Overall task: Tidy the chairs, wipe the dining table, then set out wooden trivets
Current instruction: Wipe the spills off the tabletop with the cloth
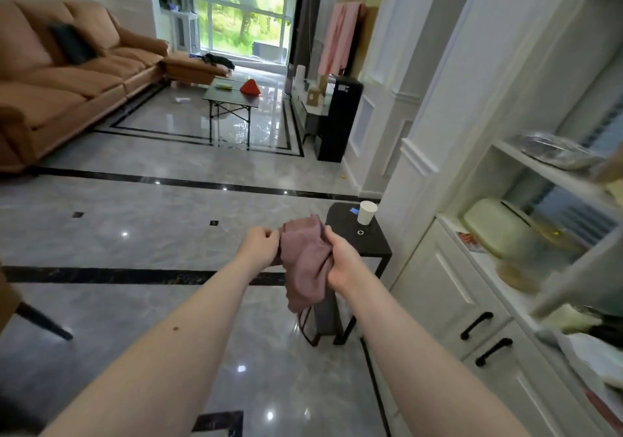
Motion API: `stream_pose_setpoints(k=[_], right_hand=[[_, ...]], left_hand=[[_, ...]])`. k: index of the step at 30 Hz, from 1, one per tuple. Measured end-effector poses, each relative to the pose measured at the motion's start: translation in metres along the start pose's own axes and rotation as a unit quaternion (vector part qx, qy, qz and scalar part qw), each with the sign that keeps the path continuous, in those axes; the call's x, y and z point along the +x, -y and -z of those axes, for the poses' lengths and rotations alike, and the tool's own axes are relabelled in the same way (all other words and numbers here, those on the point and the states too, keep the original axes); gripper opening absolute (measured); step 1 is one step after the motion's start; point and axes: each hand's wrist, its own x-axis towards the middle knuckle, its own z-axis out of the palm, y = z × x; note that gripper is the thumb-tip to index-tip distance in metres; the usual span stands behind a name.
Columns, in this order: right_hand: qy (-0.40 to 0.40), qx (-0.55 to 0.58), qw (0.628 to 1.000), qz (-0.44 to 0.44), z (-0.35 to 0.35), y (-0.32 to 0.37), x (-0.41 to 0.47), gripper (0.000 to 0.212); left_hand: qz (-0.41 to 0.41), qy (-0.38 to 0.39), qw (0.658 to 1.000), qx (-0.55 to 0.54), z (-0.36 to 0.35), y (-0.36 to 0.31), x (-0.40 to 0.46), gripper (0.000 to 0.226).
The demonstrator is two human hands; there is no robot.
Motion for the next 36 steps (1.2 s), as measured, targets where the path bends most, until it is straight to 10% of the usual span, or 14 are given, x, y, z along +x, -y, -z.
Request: stream_pose_setpoints(k=[11,36], right_hand=[[0.099,-0.085,0.988,-0.082,-0.072,0.082,0.211,0.047],[0.337,-0.229,0.887,-0.216,-0.539,0.011,0.566,0.048]], left_hand=[[0.089,-0.103,0.990,-0.044,0.024,-0.002,0.182,0.037],[0.217,-0.396,0.888,-0.087,0.394,0.162,0.520,0.037]])
